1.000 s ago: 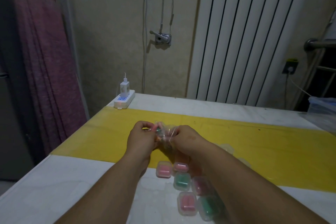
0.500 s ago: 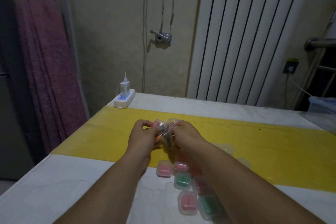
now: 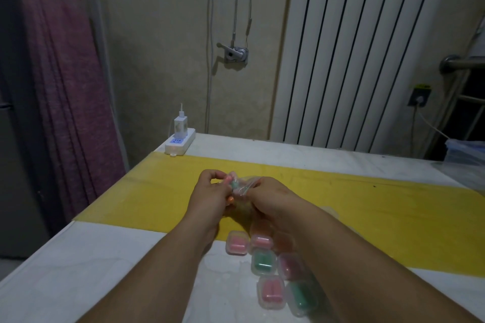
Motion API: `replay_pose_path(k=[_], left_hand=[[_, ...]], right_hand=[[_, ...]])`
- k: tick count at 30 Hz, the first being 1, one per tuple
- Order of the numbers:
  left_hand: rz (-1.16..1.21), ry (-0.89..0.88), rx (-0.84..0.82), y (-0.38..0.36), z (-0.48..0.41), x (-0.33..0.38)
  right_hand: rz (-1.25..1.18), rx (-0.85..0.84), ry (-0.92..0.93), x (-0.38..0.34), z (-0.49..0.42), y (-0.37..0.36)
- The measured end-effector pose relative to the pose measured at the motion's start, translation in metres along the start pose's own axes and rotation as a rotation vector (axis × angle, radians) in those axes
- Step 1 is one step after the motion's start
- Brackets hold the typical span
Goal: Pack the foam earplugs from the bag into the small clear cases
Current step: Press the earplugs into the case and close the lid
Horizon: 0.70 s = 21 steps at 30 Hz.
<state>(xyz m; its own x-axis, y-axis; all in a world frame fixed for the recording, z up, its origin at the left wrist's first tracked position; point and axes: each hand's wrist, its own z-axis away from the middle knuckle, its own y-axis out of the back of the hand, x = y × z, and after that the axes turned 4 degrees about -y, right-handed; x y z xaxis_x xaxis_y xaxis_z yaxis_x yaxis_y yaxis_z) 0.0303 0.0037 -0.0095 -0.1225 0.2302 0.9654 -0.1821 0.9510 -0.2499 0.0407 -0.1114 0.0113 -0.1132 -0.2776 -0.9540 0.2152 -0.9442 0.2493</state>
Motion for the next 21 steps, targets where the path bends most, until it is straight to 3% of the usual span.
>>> replay_pose_path(k=[6, 14, 18, 21], left_hand=[[-0.008, -0.031, -0.007, 0.001, 0.001, -0.005], [-0.074, -0.057, 0.061, 0.001, 0.000, -0.006], [-0.583, -0.253, 0.243, 0.007, 0.004, -0.003], [-0.844, -0.292, 0.347, 0.013, 0.004, -0.005]], right_hand=[[-0.151, -0.010, 0.106, 0.001, 0.005, 0.003], [-0.172, 0.017, 0.114, -0.006, 0.011, 0.007], [0.025, 0.132, 0.133, -0.006, 0.014, 0.014], [0.135, 0.217, 0.133, -0.006, 0.019, 0.020]])
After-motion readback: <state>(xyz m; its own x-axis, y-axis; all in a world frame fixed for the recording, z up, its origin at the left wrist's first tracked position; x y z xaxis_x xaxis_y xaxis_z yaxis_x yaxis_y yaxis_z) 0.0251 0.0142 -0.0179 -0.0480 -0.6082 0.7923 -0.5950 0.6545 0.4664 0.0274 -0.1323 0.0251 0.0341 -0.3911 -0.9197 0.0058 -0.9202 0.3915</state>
